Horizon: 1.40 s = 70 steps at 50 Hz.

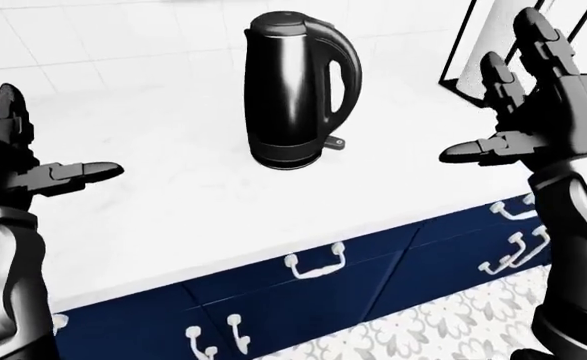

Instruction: Press down the lever to turn on the electric kettle.

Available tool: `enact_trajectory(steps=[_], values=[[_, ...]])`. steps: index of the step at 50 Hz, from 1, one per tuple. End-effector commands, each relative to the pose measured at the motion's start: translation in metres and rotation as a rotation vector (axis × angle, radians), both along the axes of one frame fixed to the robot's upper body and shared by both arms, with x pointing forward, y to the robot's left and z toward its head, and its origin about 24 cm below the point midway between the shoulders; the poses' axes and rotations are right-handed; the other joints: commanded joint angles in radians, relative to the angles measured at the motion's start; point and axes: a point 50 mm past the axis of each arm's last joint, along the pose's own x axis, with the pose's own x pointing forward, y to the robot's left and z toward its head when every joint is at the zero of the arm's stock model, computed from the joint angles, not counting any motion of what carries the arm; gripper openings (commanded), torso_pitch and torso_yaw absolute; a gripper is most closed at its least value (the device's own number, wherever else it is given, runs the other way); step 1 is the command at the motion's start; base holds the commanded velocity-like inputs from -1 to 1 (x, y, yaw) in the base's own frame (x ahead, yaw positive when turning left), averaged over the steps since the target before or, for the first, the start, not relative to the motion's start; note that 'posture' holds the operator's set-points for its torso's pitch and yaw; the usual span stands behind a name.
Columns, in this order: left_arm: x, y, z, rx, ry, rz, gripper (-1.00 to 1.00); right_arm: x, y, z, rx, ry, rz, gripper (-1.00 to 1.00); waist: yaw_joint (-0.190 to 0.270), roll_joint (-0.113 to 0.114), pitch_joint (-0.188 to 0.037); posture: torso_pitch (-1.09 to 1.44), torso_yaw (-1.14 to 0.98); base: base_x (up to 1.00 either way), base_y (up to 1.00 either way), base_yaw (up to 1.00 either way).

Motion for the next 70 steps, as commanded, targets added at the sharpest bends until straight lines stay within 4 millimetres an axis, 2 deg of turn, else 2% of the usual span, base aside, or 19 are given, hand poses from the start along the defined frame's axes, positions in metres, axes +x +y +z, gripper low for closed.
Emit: enact_trajectory(steps=[1,2,4,7,18,19,21,24,33,38,40,41,43,47,49,53,54,59,70], values=[[-0.007,0.001,0.022,0.045,-0.087,0.014,1.0,-0.004,0.003,0.016,-0.021,-0.076,0.004,1.0,0.007,-0.012,-0.022,0.0,0.0,0.14,0.0,0.0],[-0.007,0.002,0.022,0.045,-0.087,0.015,1.0,-0.003,0.003,0.017,-0.02,-0.077,-0.003,1.0,0.002,-0.002,-0.001,0.0,0.0,0.04,0.0,0.0],[-0.007,0.001,0.021,0.046,-0.086,0.014,1.0,-0.003,0.002,0.015,-0.018,-0.072,-0.003,1.0,0.001,0.013,-0.02,0.0,0.0,0.0,0.0,0.0],[-0.007,0.001,0.022,0.046,-0.085,0.014,1.0,-0.002,0.001,0.014,-0.009,-0.066,-0.009,1.0,-0.009,0.059,-0.014,0.0,0.0,0.0,0.0,0.0],[-0.007,0.002,0.023,0.045,-0.087,0.015,1.0,-0.002,0.002,0.015,-0.02,-0.068,-0.003,1.0,0.0,0.037,-0.031,0.0,0.0,0.0,0.0,0.0],[-0.007,0.002,0.024,0.045,-0.088,0.015,1.0,-0.003,0.002,0.016,-0.021,-0.071,-0.001,1.0,0.001,0.042,-0.05,0.0,0.0,0.05,0.0,0.0],[-0.007,0.002,0.024,0.045,-0.088,0.015,1.0,-0.003,0.002,0.017,-0.023,-0.074,-0.002,1.0,0.005,0.043,-0.031,0.0,0.0,0.1,0.0,0.0],[-0.007,0.002,0.025,0.045,-0.089,0.015,1.0,-0.003,0.002,0.018,-0.022,-0.076,-0.002,1.0,0.008,0.036,-0.024,0.0,0.0,0.11,0.0,0.0],[-0.007,0.001,0.024,0.046,-0.088,0.015,1.0,-0.003,0.002,0.018,-0.022,-0.076,-0.001,1.0,0.004,0.021,-0.025,0.0,0.0,0.12,0.0,0.0],[-0.007,0.001,0.023,0.046,-0.088,0.015,1.0,-0.004,0.002,0.017,-0.022,-0.076,-0.001,1.0,-0.003,0.063,-0.01,0.0,0.0,0.12,0.0,0.0],[-0.007,0.002,0.023,0.045,-0.087,0.016,1.0,-0.004,0.002,0.017,-0.023,-0.076,0.001,1.0,-0.008,0.111,-0.024,0.0,0.0,0.13,0.0,0.0],[-0.007,0.001,0.023,0.046,-0.087,0.016,1.0,-0.004,0.002,0.017,-0.022,-0.076,0.001,1.0,-0.001,0.092,-0.021,0.0,0.0,0.12,0.0,0.0],[-0.007,0.002,0.023,0.045,-0.087,0.016,1.0,-0.004,0.002,0.017,-0.023,-0.076,0.0,1.0,0.0,0.106,-0.012,0.0,0.0,0.12,0.0,0.0],[-0.008,0.002,0.023,0.045,-0.087,0.016,1.0,-0.003,0.001,0.018,-0.025,-0.077,-0.008,1.0,0.009,0.078,-0.016,0.0,0.0,0.11,0.0,0.0],[-0.008,0.002,0.023,0.046,-0.087,0.016,1.0,-0.003,0.0,0.018,-0.023,-0.074,-0.015,1.0,0.014,0.058,0.004,0.0,0.0,0.0,0.0,0.0],[-0.008,0.002,0.023,0.045,-0.087,0.017,1.0,-0.003,0.001,0.019,-0.027,-0.078,-0.016,1.0,0.033,-0.012,-0.008,0.0,0.0,0.0,0.0,0.0],[-0.008,0.002,0.023,0.045,-0.088,0.017,1.0,-0.002,0.001,0.019,-0.026,-0.077,-0.019,1.0,0.028,0.019,-0.003,0.0,0.0,0.0,0.0,0.0],[-0.008,0.002,0.024,0.045,-0.088,0.017,1.0,-0.002,0.001,0.019,-0.023,-0.076,-0.017,1.0,0.015,0.039,-0.02,0.0,0.0,0.0,0.0,0.0],[-0.01,0.004,0.027,0.047,-0.101,0.023,1.0,0.007,-0.002,0.023,-0.042,-0.055,-0.068,1.0,0.01,0.046,-0.027,0.0,0.0,0.0,0.0,0.0]])
